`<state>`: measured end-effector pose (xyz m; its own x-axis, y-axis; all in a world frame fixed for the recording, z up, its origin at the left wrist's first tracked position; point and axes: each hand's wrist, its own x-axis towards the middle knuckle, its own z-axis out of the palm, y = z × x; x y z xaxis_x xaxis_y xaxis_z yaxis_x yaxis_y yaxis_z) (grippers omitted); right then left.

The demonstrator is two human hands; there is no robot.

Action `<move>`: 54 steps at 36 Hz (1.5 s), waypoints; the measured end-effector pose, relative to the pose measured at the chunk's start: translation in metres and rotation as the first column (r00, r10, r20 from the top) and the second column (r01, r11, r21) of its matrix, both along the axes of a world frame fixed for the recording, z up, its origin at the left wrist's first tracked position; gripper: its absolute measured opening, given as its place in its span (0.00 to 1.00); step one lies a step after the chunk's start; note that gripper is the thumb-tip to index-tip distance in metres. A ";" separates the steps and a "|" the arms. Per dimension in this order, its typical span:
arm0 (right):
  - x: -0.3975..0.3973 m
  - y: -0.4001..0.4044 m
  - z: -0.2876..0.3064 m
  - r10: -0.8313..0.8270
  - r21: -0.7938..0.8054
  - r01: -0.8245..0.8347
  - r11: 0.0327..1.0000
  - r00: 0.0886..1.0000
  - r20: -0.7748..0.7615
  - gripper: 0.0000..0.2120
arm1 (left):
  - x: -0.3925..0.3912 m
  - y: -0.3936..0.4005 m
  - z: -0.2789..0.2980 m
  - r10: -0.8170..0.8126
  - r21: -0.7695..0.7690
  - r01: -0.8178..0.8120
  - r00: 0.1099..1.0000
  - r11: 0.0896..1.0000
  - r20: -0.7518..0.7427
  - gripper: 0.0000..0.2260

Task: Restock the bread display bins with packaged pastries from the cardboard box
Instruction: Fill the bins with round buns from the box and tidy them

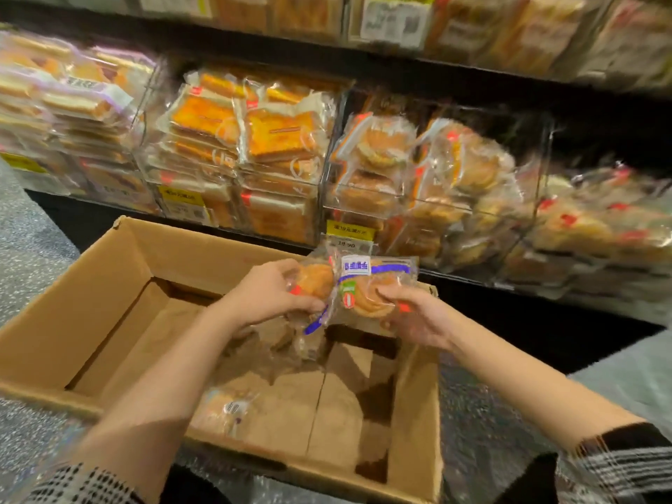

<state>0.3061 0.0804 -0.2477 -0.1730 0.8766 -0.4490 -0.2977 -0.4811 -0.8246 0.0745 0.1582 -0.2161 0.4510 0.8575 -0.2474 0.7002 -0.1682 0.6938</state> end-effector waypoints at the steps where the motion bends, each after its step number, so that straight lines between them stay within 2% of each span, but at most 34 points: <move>1: 0.007 -0.005 0.005 -0.043 0.018 0.043 0.999 0.999 0.007 0.12 | 0.005 -0.004 0.003 -0.032 -0.014 0.033 0.998 0.999 0.054 0.22; 2: 0.014 -0.009 0.007 -0.085 0.038 0.085 0.996 0.996 0.011 0.10 | 0.008 -0.008 0.006 -0.058 -0.017 0.060 0.994 0.998 0.095 0.23; 4: 0.033 -0.020 0.014 -0.181 0.112 0.176 0.978 0.983 0.033 0.14 | 0.023 -0.016 0.009 -0.102 -0.019 0.107 0.981 0.994 0.162 0.26; 6: 0.046 -0.030 0.025 -0.257 0.186 0.236 0.954 0.961 0.101 0.24 | 0.036 -0.022 0.011 -0.111 -0.025 0.120 0.968 0.992 0.223 0.25; 9: 0.073 -0.054 0.045 -0.456 0.240 0.403 0.883 0.856 0.242 0.40 | 0.072 -0.034 0.017 -0.151 -0.001 0.159 0.943 0.987 0.296 0.22; 10: 0.081 -0.062 0.051 -0.496 0.287 0.420 0.861 0.819 0.288 0.43 | 0.085 -0.038 0.020 -0.162 0.002 0.171 0.930 0.985 0.329 0.22; 11: 0.087 -0.069 0.058 -0.517 0.338 0.411 0.847 0.784 0.342 0.43 | 0.097 -0.042 0.021 -0.169 0.006 0.180 0.913 0.984 0.372 0.21; 14: 0.102 -0.089 0.074 -0.587 0.433 0.411 0.802 0.678 0.443 0.29 | 0.130 -0.055 0.026 -0.201 0.055 0.199 0.857 0.979 0.475 0.20; 16: 0.112 -0.102 0.080 -0.575 0.395 0.425 0.815 0.678 0.458 0.28 | 0.149 -0.062 0.031 -0.218 0.106 0.190 0.825 0.976 0.522 0.21; 18: 0.121 -0.112 0.082 -0.541 0.365 0.402 0.840 0.677 0.499 0.41 | 0.167 -0.067 0.036 -0.248 0.170 0.184 0.795 0.968 0.554 0.22; 19: 0.126 -0.116 0.083 -0.517 0.366 0.366 0.856 0.629 0.581 0.50 | 0.175 -0.069 0.039 -0.269 0.202 0.186 0.783 0.962 0.561 0.23; 20: 0.135 -0.119 0.083 -0.492 0.368 0.328 0.870 0.538 0.684 0.57 | 0.183 -0.071 0.043 -0.297 0.245 0.188 0.775 0.951 0.558 0.24; 21: 0.143 -0.121 0.086 -0.456 0.364 0.282 0.888 0.429 0.780 0.60 | 0.192 -0.071 0.047 -0.329 0.290 0.194 0.768 0.937 0.549 0.25; 22: 0.152 -0.121 0.087 -0.437 0.362 0.263 0.894 0.334 0.835 0.58 | 0.200 -0.072 0.051 -0.357 0.327 0.200 0.760 0.923 0.542 0.25; 23: 0.159 -0.122 0.091 -0.448 0.370 0.291 0.882 0.274 0.851 0.51 | 0.209 -0.071 0.054 -0.381 0.352 0.209 0.752 0.912 0.539 0.25; 25: 0.169 -0.121 0.105 -0.538 0.424 0.387 0.819 0.258 0.803 0.32 | 0.227 -0.070 0.059 -0.417 0.385 0.229 0.737 0.894 0.532 0.26; 27: 0.176 -0.120 0.119 -0.649 0.504 0.445 0.740 0.277 0.709 0.21 | 0.246 -0.069 0.064 -0.437 0.410 0.229 0.722 0.883 0.536 0.29; 30: 0.189 -0.122 0.142 -0.761 0.536 0.561 0.631 0.311 0.570 0.22 | 0.272 -0.066 0.076 -0.421 0.420 0.182 0.687 0.889 0.592 0.33; 31: 0.196 -0.125 0.150 -0.774 0.538 0.583 0.609 0.286 0.565 0.22 | 0.280 -0.064 0.080 -0.408 0.428 0.150 0.677 0.891 0.613 0.34; 33: 0.215 -0.129 0.164 -0.757 0.575 0.562 0.595 0.149 0.636 0.19 | 0.297 -0.058 0.087 -0.387 0.467 0.072 0.678 0.881 0.625 0.33; 35: 0.239 -0.131 0.174 -0.666 0.574 0.496 0.652 0.012 0.746 0.14 | 0.313 -0.049 0.091 -0.366 0.495 0.016 0.695 0.869 0.619 0.31; 37: 0.262 -0.130 0.180 -0.572 0.537 0.460 0.707 -0.076 0.817 0.11 | 0.330 -0.041 0.093 -0.331 0.522 -0.039 0.734 0.852 0.594 0.29; 41: 0.298 -0.120 0.183 -0.432 0.461 0.452 0.764 -0.173 0.885 0.17 | 0.360 -0.026 0.089 -0.262 0.572 -0.095 0.819 0.815 0.510 0.27; 46: 0.326 -0.092 0.176 -0.241 0.368 0.420 0.829 -0.326 0.914 0.14 | 0.377 -0.020 0.073 -0.192 0.550 -0.055 0.904 0.834 0.382 0.23; 50: 0.329 -0.075 0.181 -0.092 0.263 0.407 0.875 -0.393 0.915 0.11 | 0.381 -0.018 0.079 -0.199 0.560 -0.037 0.914 0.828 0.354 0.22; 52: 0.328 -0.071 0.179 -0.051 0.233 0.386 0.893 -0.427 0.903 0.11 | 0.383 -0.017 0.079 -0.212 0.608 -0.024 0.926 0.794 0.313 0.22; 54: 0.333 -0.067 0.170 -0.005 0.193 0.360 0.913 -0.462 0.887 0.07 | 0.384 -0.016 0.076 -0.226 0.661 -0.017 0.933 0.751 0.281 0.22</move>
<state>0.6388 0.0139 -0.0775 0.7593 0.6178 0.2044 0.6328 -0.7743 -0.0104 0.4589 0.1423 -0.1401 0.4953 0.6953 0.5209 0.4062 -0.7153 0.5686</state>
